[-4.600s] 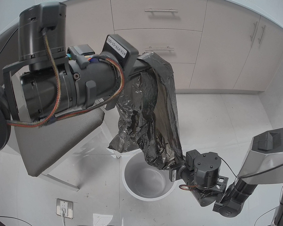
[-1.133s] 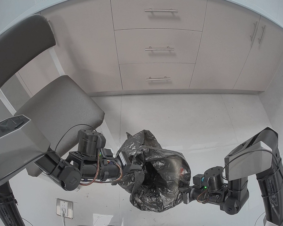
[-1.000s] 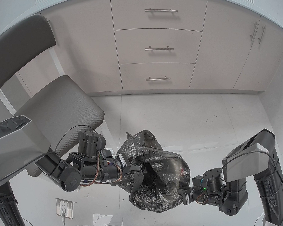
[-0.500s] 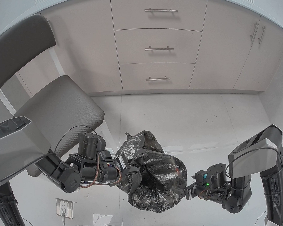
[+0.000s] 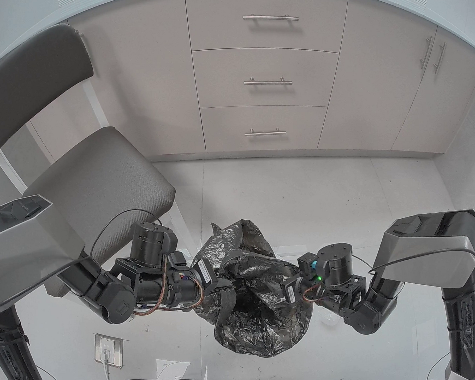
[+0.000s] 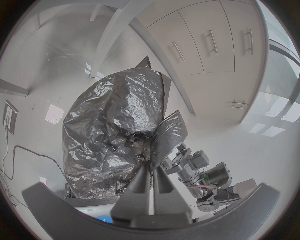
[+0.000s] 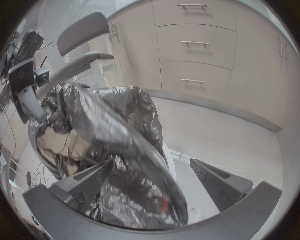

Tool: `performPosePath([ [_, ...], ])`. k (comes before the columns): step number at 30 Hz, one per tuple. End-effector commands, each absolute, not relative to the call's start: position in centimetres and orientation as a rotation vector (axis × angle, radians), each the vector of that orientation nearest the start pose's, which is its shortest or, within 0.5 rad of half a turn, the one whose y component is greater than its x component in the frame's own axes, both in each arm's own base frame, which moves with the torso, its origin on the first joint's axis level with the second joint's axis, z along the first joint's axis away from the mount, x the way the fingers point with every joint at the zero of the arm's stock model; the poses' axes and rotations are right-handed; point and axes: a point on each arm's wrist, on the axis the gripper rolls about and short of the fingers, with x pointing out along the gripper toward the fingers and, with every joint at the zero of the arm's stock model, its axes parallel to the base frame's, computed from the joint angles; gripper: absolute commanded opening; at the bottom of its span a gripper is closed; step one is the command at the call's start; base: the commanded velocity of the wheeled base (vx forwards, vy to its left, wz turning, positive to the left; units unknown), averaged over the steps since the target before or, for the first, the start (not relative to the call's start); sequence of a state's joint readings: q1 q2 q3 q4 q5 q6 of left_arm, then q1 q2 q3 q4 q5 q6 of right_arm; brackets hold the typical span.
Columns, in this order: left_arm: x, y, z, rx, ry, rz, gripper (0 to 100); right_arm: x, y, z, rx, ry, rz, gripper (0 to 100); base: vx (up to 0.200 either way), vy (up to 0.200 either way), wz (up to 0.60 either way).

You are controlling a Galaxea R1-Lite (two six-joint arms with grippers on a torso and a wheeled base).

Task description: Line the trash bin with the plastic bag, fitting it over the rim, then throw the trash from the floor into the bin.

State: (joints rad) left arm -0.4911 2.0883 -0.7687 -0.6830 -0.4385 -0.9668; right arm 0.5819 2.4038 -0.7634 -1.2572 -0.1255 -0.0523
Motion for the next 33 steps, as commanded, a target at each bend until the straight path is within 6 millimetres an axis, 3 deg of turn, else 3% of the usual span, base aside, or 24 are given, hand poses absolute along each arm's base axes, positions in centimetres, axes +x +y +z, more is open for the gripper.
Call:
performPosePath([
  [1, 30.1, -17.2, 5.2, -0.848, 1.015, -0.514, 0, 33.7, 22.8, 0.5, -0.203, 0.269, 0.453, 100, 0.000, 0.000, 0.00],
  [6, 30.0, -17.1, 5.2, -0.854, 0.998, -0.524, 0, 33.9, 23.0, 1.4, -0.224, 0.244, 0.445, 100, 0.000, 0.000, 0.00],
  [13, 30.0, -17.1, 5.1, -0.856, 0.991, -0.527, 0, 28.5, 21.1, 5.5, -0.189, 0.265, 0.527, 100, 0.000, 0.000, 0.00],
  [19, 30.0, -17.1, 5.1, -0.855, 0.991, -0.528, 0, 27.4, 20.2, 9.8, -0.069, 0.243, 0.551, 100, 0.000, 0.000, 0.00],
  [23, 29.5, -17.1, 5.0, -0.848, 1.002, -0.532, 0, 31.0, 21.0, 11.5, -0.012, 0.204, 0.506, 100, 0.000, 0.000, 0.00],
  [24, 29.5, -17.1, 5.0, -0.848, 1.002, -0.532, 0, 31.0, 21.0, 11.5, -0.012, 0.204, 0.506, 100, 0.000, 0.000, 0.00],
  [25, 28.9, -17.3, 5.3, -0.840, 1.002, -0.550, 0, 33.1, 21.8, 11.4, -0.014, 0.230, 0.491, 100, 0.000, 0.000, 0.00],
  [28, 28.4, -17.6, 5.2, -0.836, 0.996, -0.570, 0, 36.1, 23.1, 9.7, -0.028, 0.284, 0.472, 100, 0.000, 0.000, 0.00],
  [29, 28.3, -17.6, 5.2, -0.836, 0.995, -0.571, 0, 36.3, 23.1, 9.6, -0.028, 0.285, 0.469, 100, 0.000, 0.000, 0.00],
  [30, 28.2, -17.6, 5.2, -0.839, 0.983, -0.582, 0, 38.1, 24.1, 8.3, -0.033, 0.295, 0.463, 100, 0.000, 0.000, 0.00],
  [31, 28.2, -17.6, 5.2, -0.839, 0.983, -0.582, 0, 38.1, 24.1, 8.3, -0.033, 0.295, 0.463, 100, 0.000, 0.000, 0.00],
  [32, 28.1, -17.5, 5.1, -0.840, 0.976, -0.587, 0, 40.2, 25.0, 7.4, -0.031, 0.287, 0.451, 100, 0.000, 0.000, 0.00],
  [33, 28.1, -17.5, 5.1, -0.841, 0.972, -0.589, 0, 41.1, 25.4, 6.8, -0.036, 0.300, 0.447, 100, 0.000, 0.000, 0.00],
])
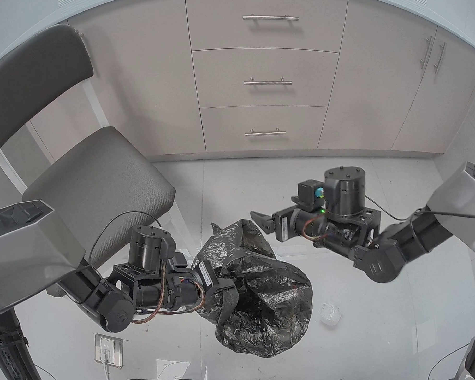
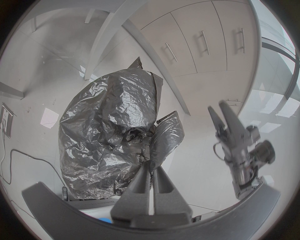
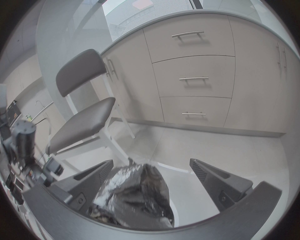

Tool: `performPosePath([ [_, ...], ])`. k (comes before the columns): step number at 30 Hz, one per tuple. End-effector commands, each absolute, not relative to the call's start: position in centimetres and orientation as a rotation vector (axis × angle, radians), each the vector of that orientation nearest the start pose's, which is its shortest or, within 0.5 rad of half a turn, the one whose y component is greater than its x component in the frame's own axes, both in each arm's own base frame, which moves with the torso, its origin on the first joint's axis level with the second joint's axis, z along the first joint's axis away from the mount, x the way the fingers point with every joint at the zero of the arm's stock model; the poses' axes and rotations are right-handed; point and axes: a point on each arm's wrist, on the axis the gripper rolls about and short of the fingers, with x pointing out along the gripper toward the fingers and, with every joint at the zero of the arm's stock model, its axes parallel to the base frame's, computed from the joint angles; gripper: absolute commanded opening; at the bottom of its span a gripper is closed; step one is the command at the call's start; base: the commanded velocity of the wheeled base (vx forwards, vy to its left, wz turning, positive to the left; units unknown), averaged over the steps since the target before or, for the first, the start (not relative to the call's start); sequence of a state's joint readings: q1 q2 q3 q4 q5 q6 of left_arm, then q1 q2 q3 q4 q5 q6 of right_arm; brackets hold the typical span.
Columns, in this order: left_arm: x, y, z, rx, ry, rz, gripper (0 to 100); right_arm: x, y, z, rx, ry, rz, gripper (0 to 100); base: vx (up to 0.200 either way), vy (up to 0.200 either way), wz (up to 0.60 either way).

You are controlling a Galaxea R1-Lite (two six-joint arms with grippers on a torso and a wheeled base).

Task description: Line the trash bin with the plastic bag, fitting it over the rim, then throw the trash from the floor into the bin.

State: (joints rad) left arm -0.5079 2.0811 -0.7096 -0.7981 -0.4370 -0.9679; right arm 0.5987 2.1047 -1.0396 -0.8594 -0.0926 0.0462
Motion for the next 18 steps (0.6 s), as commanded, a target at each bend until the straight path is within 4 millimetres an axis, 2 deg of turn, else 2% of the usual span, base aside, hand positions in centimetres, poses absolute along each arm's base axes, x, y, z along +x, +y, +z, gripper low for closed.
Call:
performPosePath([
  [1, 28.1, -17.5, 5.1, -0.841, 0.973, -0.591, 0, 41.8, 25.9, 6.4, -0.040, 0.313, 0.447, 100, 0.000, 0.000, 0.00],
  [5, 28.0, -17.5, 5.3, -0.841, 0.970, -0.596, 0, 44.0, 27.2, 4.7, -0.048, 0.338, 0.443, 100, 0.000, 0.000, 0.00],
  [8, 27.8, -17.5, 5.4, -0.841, 0.971, -0.601, 0, 44.9, 28.1, 3.6, -0.050, 0.328, 0.448, 100, 0.000, 0.000, 0.00],
  [12, 27.7, -17.7, 5.4, -0.837, 0.973, -0.607, 0, 45.3, 28.4, 2.9, -0.058, 0.350, 0.446, 100, 0.000, 0.000, 0.00],
  [18, 27.7, -17.8, 5.5, -0.836, 0.972, -0.609, 0, 46.4, 28.9, 3.0, -0.058, 0.346, 0.431, 100, 0.000, 0.000, 0.00],
])
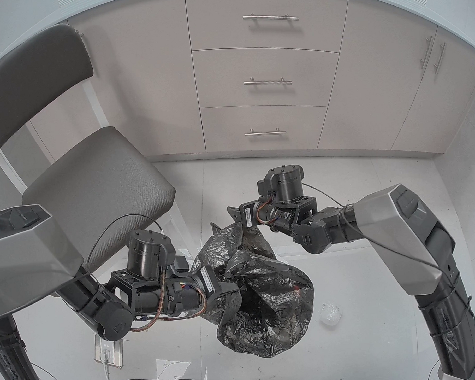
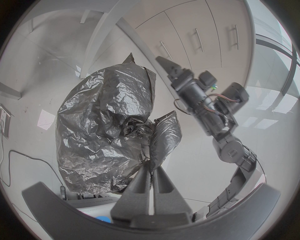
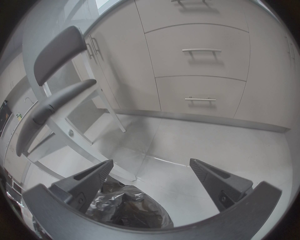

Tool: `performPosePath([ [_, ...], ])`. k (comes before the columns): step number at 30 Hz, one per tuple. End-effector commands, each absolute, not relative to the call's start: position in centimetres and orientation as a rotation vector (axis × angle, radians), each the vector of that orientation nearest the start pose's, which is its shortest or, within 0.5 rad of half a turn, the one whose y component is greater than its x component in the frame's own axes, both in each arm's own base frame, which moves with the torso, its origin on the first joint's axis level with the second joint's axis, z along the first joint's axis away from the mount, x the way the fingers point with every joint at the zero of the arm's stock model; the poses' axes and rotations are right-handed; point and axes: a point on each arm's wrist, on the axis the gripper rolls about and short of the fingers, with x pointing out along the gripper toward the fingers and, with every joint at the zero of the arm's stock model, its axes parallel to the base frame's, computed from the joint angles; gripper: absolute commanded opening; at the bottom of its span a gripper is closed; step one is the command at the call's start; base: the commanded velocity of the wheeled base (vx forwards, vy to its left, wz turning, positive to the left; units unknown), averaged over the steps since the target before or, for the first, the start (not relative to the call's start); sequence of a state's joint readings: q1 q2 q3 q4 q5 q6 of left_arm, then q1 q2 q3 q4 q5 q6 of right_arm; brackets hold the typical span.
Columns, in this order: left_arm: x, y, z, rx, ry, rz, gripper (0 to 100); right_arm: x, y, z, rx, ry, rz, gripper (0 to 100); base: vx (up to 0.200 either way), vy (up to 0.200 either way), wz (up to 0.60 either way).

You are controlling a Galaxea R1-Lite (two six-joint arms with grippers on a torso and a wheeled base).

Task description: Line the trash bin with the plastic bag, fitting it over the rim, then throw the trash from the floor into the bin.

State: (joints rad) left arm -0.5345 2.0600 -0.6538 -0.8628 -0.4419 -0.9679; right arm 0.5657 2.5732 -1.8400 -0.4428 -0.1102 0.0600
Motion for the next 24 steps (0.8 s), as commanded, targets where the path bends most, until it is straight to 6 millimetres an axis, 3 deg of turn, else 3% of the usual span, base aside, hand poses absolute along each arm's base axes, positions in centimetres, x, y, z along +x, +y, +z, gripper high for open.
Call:
performPosePath([
  [1, 27.7, -17.8, 5.4, -0.836, 0.974, -0.608, 0, 46.3, 29.1, 2.9, -0.060, 0.355, 0.433, 100, 0.000, 0.000, 0.00],
  [8, 27.6, -17.7, 5.4, -0.836, 0.975, -0.607, 0, 45.6, 29.2, 3.9, -0.072, 0.393, 0.438, 100, 0.000, 0.000, 0.00],
  [12, 27.7, -17.8, 5.4, -0.836, 0.973, -0.607, 0, 44.4, 27.8, 4.7, -0.097, 0.462, 0.433, 100, 0.000, 0.000, 0.00],
  [24, 27.7, -17.8, 5.3, -0.834, 0.974, -0.604, 0, 41.3, 25.1, 2.9, -0.136, 0.630, 0.441, 100, 0.000, 0.000, 0.00],
])
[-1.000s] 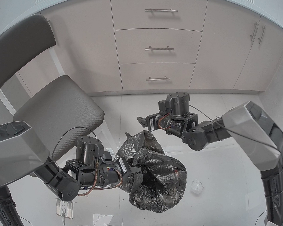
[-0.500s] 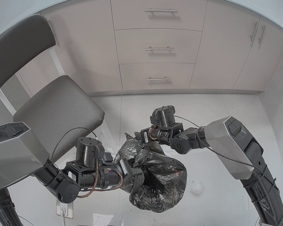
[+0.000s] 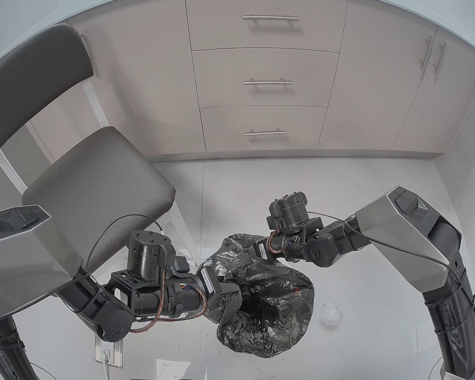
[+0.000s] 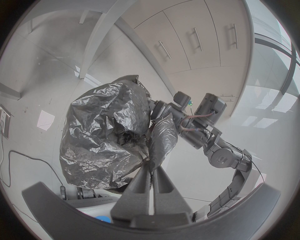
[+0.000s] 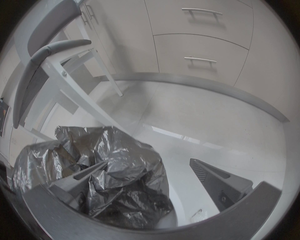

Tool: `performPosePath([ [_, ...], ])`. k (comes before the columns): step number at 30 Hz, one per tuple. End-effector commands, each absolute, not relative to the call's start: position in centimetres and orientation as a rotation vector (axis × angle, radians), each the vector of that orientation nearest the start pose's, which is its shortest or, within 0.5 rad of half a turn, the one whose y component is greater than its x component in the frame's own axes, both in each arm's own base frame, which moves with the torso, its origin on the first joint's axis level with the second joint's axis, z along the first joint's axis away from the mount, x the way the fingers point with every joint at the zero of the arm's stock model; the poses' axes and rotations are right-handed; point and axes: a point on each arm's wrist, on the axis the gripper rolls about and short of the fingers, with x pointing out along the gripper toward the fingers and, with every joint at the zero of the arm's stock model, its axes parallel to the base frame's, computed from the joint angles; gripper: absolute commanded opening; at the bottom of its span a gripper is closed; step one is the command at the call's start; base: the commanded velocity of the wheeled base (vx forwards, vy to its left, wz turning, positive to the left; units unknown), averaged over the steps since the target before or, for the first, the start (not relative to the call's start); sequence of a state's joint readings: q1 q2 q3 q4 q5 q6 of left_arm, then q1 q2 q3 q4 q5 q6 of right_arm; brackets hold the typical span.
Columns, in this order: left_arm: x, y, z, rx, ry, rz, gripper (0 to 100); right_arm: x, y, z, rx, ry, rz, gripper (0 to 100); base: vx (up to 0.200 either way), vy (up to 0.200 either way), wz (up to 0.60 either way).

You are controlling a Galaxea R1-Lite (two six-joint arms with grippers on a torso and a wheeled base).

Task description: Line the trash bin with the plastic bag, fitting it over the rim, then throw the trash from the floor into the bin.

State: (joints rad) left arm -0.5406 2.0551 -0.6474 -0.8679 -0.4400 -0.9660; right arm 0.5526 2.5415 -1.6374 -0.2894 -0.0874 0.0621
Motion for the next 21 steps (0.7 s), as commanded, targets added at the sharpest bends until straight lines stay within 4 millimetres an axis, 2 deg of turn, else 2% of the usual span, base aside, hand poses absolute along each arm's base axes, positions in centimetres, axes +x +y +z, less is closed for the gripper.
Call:
performPosePath([
  [1, 27.7, -17.8, 5.3, -0.834, 0.975, -0.604, 0, 41.1, 25.0, 2.7, -0.139, 0.643, 0.445, 100, 0.000, 0.000, 0.00],
  [11, 27.8, -17.7, 5.2, -0.835, 0.977, -0.601, 0, 38.7, 24.7, 1.2, -0.167, 0.735, 0.487, 100, 0.000, 0.000, 0.00],
  [15, 27.8, -17.8, 5.1, -0.835, 0.978, -0.600, 0, 38.6, 24.8, 0.8, -0.170, 0.742, 0.489, 100, 0.000, 0.000, 0.00],
  [21, 27.8, -17.8, 5.2, -0.835, 0.976, -0.599, 0, 39.4, 24.6, 0.7, -0.161, 0.721, 0.479, 100, 0.000, 0.000, 0.00],
])
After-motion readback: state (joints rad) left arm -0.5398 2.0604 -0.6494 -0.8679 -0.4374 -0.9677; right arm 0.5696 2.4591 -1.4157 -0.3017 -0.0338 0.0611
